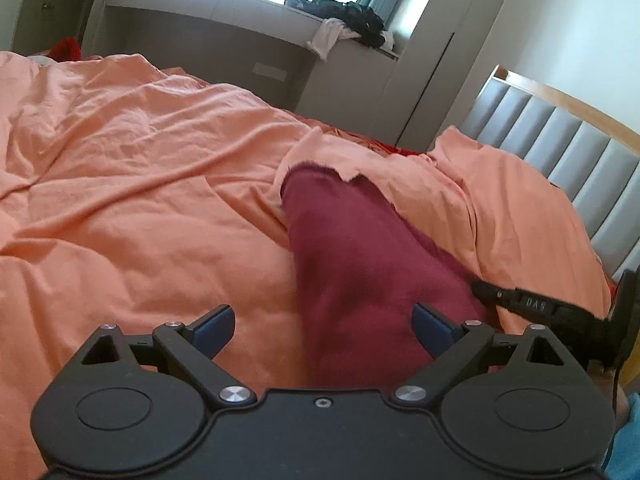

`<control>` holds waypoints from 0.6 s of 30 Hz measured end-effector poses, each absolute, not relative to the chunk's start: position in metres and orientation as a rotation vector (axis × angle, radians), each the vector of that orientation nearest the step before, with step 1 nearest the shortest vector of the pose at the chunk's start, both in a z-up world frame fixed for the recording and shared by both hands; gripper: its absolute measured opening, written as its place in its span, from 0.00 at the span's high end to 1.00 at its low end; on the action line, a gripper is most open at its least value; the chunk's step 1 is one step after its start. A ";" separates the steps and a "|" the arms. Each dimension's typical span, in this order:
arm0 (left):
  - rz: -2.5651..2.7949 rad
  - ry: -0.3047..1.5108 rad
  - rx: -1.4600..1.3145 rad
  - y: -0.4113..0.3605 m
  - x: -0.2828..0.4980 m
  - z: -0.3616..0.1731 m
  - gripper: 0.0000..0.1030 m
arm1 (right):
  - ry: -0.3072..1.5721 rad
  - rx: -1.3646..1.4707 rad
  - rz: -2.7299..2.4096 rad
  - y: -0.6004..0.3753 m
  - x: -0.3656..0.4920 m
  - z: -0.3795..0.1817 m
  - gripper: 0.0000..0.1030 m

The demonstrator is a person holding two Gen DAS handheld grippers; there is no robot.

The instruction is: Fold small clothes

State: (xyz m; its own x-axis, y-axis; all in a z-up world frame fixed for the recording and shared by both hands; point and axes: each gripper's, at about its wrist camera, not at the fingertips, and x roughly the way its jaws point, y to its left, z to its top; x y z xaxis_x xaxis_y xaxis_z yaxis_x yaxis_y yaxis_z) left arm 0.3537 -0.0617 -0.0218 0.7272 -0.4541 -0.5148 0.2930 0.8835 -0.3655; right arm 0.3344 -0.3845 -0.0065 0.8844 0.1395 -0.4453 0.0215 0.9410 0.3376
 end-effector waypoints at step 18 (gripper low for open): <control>-0.413 0.630 -0.177 -0.075 0.358 -0.041 0.02 | 0.498 0.386 0.036 -0.395 0.326 -0.010 0.60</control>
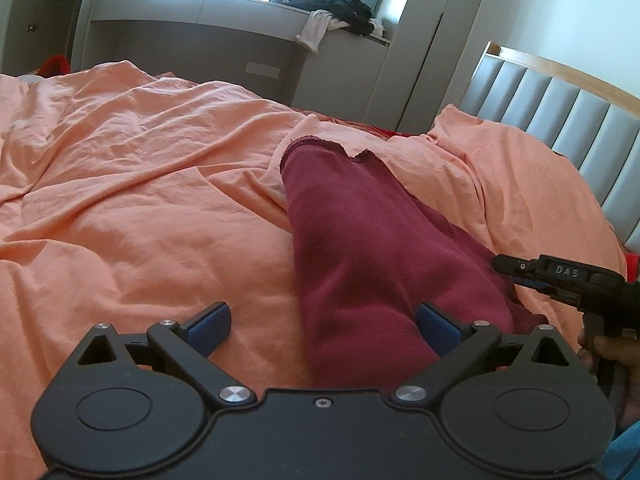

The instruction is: Fold small clothes

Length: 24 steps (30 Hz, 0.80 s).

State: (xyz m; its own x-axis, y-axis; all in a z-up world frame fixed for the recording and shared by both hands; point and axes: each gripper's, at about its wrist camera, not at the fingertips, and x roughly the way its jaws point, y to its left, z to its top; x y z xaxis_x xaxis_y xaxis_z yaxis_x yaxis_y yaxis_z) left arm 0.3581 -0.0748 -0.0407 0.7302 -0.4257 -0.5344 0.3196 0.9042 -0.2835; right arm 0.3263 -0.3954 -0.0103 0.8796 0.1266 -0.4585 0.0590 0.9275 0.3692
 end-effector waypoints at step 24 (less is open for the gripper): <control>-0.398 0.613 -0.156 -0.079 0.353 -0.043 0.01 | 0.641 0.469 0.105 -0.386 0.343 -0.040 0.02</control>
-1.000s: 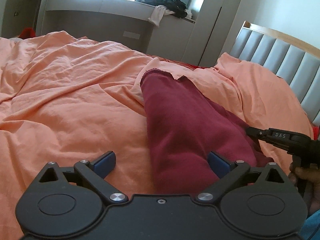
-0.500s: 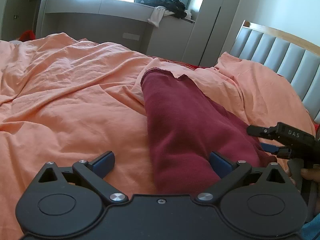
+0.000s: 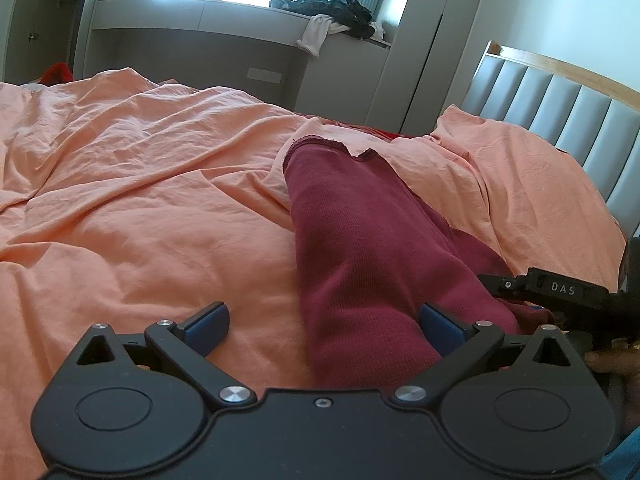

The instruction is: Fold small clothes

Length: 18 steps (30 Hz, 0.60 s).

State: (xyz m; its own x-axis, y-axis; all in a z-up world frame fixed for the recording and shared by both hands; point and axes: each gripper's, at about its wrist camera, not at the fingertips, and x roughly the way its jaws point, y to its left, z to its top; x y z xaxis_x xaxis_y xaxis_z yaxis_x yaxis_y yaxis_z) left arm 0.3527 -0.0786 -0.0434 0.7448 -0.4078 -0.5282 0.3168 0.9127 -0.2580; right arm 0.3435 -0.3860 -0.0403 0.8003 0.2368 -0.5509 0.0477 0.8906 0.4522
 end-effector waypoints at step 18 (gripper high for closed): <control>-0.494 0.494 0.015 -0.104 0.316 -0.037 0.00 | 0.655 0.467 0.084 -0.387 0.342 -0.037 0.00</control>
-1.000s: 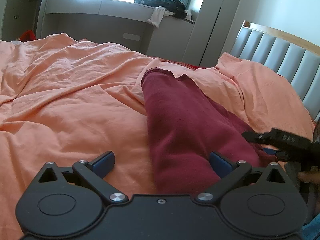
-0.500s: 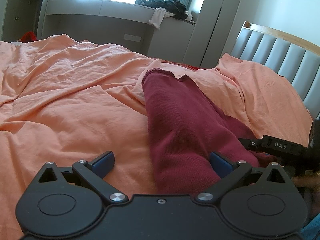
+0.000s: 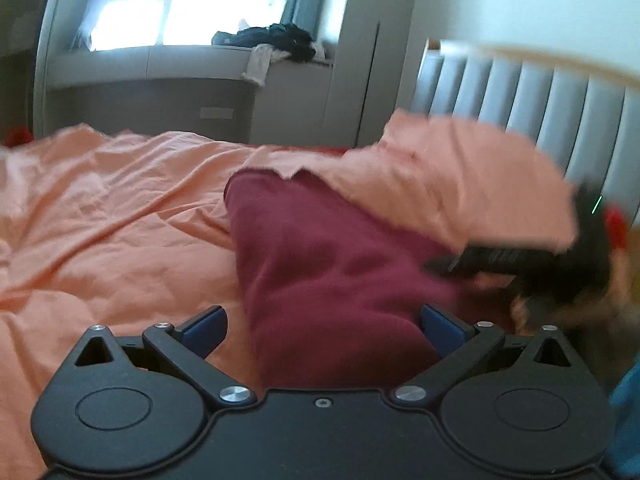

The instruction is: Fold small clothes

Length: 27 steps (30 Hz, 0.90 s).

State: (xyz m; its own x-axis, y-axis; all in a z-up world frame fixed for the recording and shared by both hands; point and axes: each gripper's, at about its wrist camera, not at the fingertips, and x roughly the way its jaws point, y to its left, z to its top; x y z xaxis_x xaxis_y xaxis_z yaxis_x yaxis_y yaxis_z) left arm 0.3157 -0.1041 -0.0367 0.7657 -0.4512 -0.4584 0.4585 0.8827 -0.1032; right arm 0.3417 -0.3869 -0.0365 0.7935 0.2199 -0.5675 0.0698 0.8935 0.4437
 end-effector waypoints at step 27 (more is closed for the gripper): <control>-0.518 0.623 -0.304 -0.065 0.364 -0.026 0.00 | 0.631 0.792 0.198 -0.424 0.350 -0.052 0.00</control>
State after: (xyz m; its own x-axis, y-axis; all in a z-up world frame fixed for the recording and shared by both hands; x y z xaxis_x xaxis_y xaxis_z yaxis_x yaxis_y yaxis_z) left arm 0.3639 -0.0654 -0.0259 0.6916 -0.5445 -0.4746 0.3666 0.8307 -0.4189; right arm 0.3498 -0.4237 -0.0522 0.8004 0.3928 -0.4529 0.0641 0.6952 0.7160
